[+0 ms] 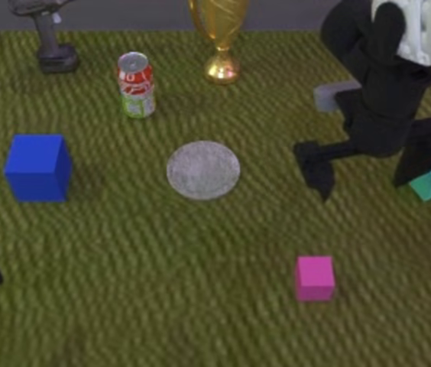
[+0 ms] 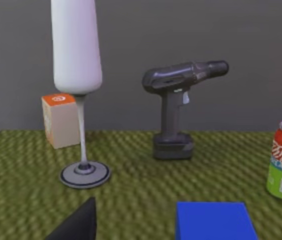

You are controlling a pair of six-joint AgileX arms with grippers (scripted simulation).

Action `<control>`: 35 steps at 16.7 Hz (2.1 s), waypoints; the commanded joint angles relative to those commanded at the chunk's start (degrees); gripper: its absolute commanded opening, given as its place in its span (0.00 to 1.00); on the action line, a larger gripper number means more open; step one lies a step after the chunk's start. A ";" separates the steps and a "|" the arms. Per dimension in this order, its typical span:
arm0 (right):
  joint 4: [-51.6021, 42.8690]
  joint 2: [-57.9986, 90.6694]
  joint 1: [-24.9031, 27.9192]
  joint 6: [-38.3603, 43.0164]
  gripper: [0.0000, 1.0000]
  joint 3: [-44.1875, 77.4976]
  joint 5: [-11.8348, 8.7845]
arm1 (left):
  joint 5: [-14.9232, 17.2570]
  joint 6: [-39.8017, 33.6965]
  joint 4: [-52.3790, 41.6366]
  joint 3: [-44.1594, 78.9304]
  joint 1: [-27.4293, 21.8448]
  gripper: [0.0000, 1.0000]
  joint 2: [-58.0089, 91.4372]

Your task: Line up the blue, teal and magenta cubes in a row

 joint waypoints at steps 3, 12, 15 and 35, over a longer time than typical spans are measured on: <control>-2.18 4.60 -7.44 -14.42 1.00 5.84 -0.23 | 0.00 0.00 0.00 0.00 0.00 1.00 0.00; -4.30 10.10 -19.54 -33.61 1.00 15.02 -0.71 | 0.00 0.00 0.00 0.00 0.00 1.00 0.00; -4.21 9.85 -19.31 -33.53 1.00 14.84 -0.64 | 0.00 0.00 0.00 0.00 0.00 1.00 0.00; 13.18 15.33 -19.45 -33.45 0.55 2.78 -0.65 | 0.00 0.00 0.00 0.00 0.00 1.00 0.00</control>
